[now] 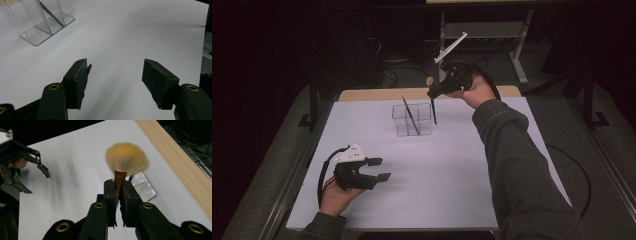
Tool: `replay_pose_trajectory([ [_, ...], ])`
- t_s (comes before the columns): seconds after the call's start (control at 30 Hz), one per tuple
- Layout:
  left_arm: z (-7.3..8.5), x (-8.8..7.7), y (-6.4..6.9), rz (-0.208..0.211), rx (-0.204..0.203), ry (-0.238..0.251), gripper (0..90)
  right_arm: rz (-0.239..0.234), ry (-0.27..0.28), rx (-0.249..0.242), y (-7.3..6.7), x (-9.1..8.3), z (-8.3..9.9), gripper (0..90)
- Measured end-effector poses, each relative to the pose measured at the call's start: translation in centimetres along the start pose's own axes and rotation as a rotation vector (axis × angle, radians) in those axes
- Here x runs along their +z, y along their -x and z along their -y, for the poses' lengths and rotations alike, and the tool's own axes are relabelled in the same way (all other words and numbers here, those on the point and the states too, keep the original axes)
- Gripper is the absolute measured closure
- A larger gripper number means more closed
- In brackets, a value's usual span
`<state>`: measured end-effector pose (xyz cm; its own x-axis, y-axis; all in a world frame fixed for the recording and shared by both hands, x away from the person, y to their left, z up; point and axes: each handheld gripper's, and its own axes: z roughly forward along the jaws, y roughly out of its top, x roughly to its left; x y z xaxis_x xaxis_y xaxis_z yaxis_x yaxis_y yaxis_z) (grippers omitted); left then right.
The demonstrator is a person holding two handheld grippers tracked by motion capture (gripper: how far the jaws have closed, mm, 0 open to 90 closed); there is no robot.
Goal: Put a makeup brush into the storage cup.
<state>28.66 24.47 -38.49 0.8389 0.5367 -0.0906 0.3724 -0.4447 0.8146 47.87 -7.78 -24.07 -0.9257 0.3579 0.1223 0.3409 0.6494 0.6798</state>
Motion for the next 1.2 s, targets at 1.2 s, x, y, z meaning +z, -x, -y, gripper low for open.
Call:
replay_pose_trajectory([
  [1.2, 0.1, -0.3, -0.3, -0.001, 0.007, -0.003, 36.5, 0.031, -0.019, 0.020, 2.6, 2.3, -2.6, 82.9],
])
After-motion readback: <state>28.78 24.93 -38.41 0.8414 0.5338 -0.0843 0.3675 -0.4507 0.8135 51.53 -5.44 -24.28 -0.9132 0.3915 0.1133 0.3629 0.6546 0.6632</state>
